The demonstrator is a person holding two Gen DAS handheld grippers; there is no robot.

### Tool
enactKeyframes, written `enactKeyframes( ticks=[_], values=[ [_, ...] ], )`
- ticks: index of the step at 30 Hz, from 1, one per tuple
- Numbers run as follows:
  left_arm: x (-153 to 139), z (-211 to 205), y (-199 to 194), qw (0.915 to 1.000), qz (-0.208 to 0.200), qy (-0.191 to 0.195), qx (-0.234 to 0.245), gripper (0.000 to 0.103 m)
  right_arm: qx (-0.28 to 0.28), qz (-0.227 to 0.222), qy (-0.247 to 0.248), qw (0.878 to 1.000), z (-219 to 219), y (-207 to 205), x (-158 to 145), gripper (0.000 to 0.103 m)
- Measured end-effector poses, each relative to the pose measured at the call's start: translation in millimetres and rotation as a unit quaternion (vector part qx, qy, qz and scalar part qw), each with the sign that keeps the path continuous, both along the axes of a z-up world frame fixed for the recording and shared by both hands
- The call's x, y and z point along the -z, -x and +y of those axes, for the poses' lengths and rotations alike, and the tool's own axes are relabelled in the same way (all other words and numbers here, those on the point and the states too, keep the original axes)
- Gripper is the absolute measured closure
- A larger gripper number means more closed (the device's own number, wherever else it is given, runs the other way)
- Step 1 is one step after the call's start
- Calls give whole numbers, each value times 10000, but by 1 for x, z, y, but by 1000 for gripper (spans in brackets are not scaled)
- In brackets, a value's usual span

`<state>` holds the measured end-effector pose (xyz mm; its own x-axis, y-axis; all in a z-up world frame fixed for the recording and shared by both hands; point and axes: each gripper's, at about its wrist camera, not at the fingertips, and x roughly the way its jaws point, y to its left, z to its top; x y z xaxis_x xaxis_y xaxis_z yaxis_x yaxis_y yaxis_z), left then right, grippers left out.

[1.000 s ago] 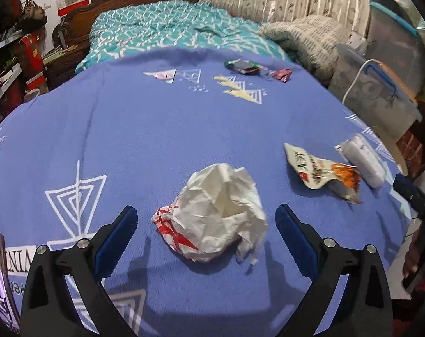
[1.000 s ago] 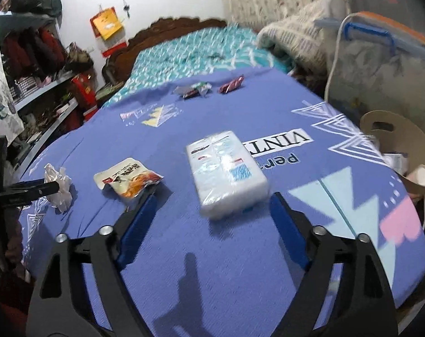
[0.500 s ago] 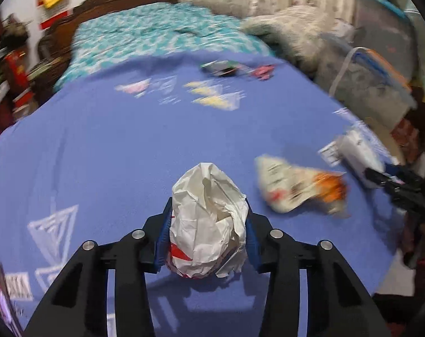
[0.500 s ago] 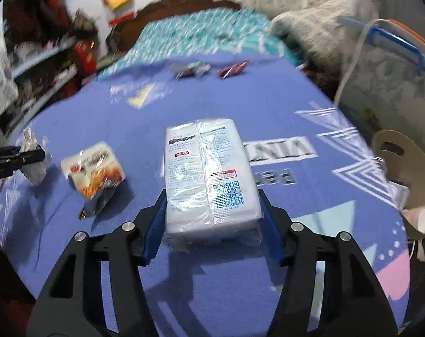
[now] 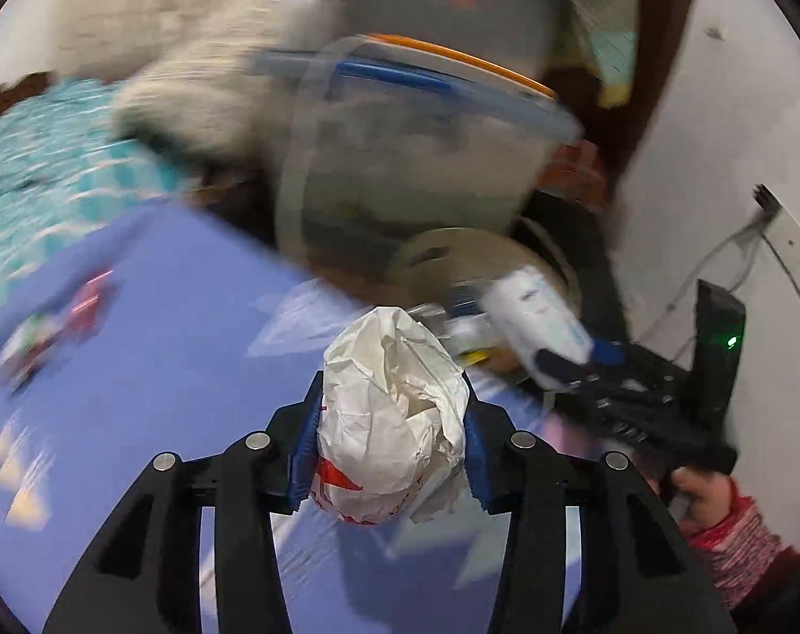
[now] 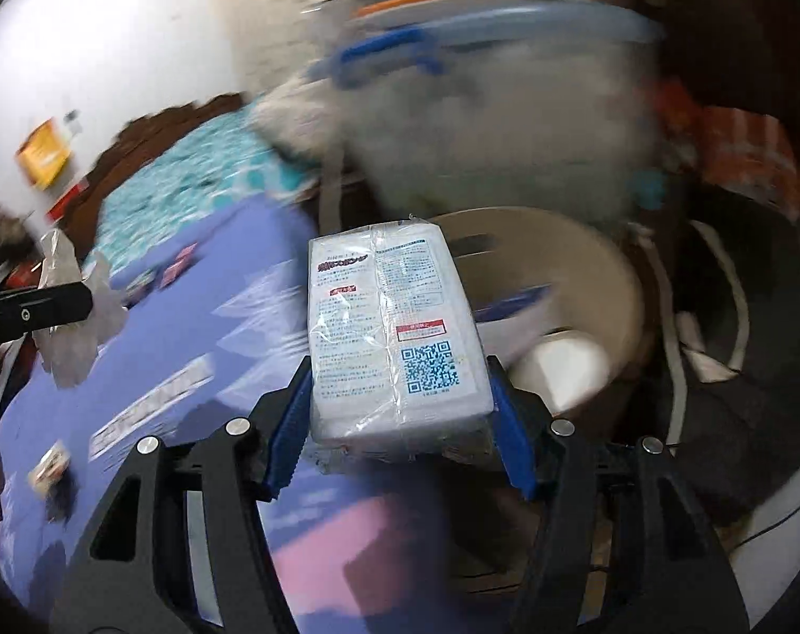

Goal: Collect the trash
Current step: 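Carry the tissue and tissue pack over the beige bin and open both tools, then grasp the orange-and-white snack wrapper with the left tool while the right tool grasps the green-and-white packet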

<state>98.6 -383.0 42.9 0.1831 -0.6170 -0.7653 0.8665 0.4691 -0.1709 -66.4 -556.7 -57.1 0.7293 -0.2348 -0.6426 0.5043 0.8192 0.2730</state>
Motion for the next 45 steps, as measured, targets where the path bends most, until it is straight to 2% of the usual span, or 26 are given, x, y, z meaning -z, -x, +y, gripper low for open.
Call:
enactKeyframes(
  ticks=[4,6,7,8,12,16,20,22,28,31,34,37,39,41,45],
  values=[
    [19,-82,-3,9991,220,-110,349,51,378,186,5,9991,-41,-4,11,39],
    [35,-115,-5,9984,297,-226,434,34,486,220,32,9986,-57,-14,14,34],
    [42,-127,-6,9984,265,-300,397,17,502,220,44,9985,-63,-17,16,31],
    [50,-137,-8,9986,205,-374,307,13,483,255,56,9985,-64,-25,15,24],
    [65,-138,-19,9979,327,-545,112,13,438,290,150,9985,-60,-39,19,23],
    [47,-98,-23,9992,335,-229,6,13,635,-75,230,9977,-42,-15,8,23],
    [22,-29,-22,9989,348,200,-225,13,569,-429,196,9973,-11,10,-6,23],
    [14,12,-15,9985,146,335,-400,13,439,-547,175,9974,7,14,-12,23],
    [18,106,8,9960,-186,157,-860,13,-148,-719,-319,9968,66,2,-10,23],
    [18,164,14,9907,-351,87,-1310,13,-576,-701,-588,9941,106,-11,-7,25],
    [18,226,13,9814,-346,103,-1885,13,-1136,-624,-841,9880,152,-29,-4,35],
    [25,283,11,9680,-254,86,-2497,13,-1830,-476,-1118,9756,199,-48,1,52],
    [31,306,11,9624,-121,89,-2711,14,-2242,-312,-1188,9668,231,-61,5,63],
    [38,323,15,9595,2,117,-2816,14,-2587,-179,-1247,9577,257,-71,8,64],
    [48,334,29,9599,243,269,-2780,15,-2856,-14,-1210,9507,289,-90,9,64]
  ],
)
